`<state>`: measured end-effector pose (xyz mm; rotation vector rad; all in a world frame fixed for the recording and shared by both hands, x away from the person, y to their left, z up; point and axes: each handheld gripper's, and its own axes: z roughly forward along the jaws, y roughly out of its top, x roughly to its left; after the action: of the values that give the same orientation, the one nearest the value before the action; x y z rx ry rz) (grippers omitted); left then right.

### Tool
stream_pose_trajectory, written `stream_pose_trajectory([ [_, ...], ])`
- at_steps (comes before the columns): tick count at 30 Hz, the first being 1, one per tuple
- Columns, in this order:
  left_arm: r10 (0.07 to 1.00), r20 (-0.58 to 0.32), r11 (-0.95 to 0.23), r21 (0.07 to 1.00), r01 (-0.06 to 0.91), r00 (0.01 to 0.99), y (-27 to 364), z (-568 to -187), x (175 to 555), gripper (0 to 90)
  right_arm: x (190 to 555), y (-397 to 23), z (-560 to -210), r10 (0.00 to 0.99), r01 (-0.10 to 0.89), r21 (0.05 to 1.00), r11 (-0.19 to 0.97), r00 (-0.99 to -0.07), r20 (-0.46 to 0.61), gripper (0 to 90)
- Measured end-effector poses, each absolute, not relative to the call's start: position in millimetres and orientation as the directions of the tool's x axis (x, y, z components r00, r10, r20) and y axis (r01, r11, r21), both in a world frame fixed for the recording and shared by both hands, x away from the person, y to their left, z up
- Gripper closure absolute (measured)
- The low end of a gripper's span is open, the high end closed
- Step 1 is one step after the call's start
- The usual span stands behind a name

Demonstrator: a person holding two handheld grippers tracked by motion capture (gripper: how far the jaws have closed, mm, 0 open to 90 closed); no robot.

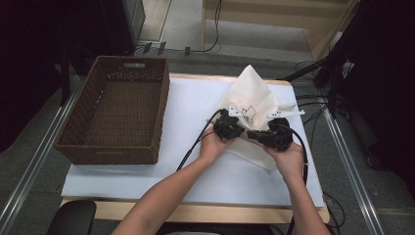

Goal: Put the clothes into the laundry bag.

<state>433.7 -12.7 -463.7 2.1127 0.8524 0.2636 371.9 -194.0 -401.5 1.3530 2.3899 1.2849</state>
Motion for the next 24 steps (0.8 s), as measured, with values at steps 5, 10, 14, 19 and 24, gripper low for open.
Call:
stream_pose_trajectory([
  [5,0.639,-0.113,-0.444,0.753,0.485,0.761,-4,-457,429,71.6,372,-196,-401,0.750,0.656,0.715,0.240,-0.593,0.293,89.6],
  [10,0.662,-0.090,-0.437,0.760,0.481,0.744,8,-455,420,60.8,371,-197,-401,0.750,0.654,0.718,0.239,-0.594,0.291,89.6],
  [14,0.674,-0.078,-0.446,0.750,0.488,0.735,8,-464,424,62.2,371,-195,-400,0.751,0.653,0.716,0.246,-0.595,0.285,89.6],
  [19,0.685,-0.047,-0.466,0.739,0.487,0.727,-1,-469,429,80.8,371,-192,-400,0.748,0.655,0.712,0.254,-0.600,0.284,89.6],
  [24,0.709,-0.055,-0.433,0.753,0.496,0.703,-3,-459,431,86.2,370,-191,-399,0.739,0.650,0.715,0.256,-0.608,0.288,89.7],
])
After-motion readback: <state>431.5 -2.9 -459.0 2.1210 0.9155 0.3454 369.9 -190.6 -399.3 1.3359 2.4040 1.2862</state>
